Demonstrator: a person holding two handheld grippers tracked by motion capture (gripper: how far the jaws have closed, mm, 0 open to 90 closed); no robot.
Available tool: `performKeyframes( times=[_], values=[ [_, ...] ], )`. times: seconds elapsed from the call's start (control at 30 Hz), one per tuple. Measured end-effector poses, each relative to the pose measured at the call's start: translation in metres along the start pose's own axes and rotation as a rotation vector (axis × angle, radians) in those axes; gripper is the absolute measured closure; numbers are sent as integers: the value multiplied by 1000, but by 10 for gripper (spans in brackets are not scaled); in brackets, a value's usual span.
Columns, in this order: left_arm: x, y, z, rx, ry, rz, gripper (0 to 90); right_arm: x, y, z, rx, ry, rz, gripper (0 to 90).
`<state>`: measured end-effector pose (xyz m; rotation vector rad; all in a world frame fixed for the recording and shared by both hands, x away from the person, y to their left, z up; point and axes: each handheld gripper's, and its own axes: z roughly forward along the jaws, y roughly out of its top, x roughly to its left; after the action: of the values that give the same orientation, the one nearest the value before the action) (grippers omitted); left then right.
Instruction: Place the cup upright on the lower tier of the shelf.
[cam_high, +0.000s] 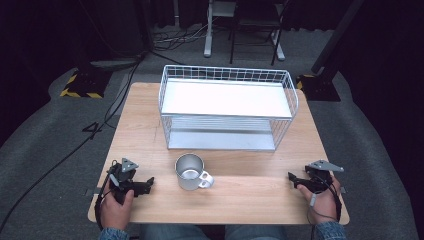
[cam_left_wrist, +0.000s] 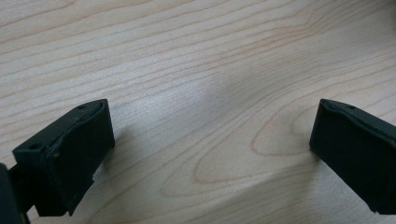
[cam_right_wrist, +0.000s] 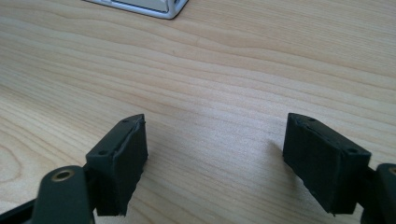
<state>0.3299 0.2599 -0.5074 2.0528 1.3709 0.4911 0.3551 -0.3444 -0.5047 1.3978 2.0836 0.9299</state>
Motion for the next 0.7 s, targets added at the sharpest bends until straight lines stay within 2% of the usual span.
performKeyframes(
  times=[0.7],
  values=[
    [0,-1,-1,1,0,2,2,2,0,-1,-2,1,1,241]
  ],
)
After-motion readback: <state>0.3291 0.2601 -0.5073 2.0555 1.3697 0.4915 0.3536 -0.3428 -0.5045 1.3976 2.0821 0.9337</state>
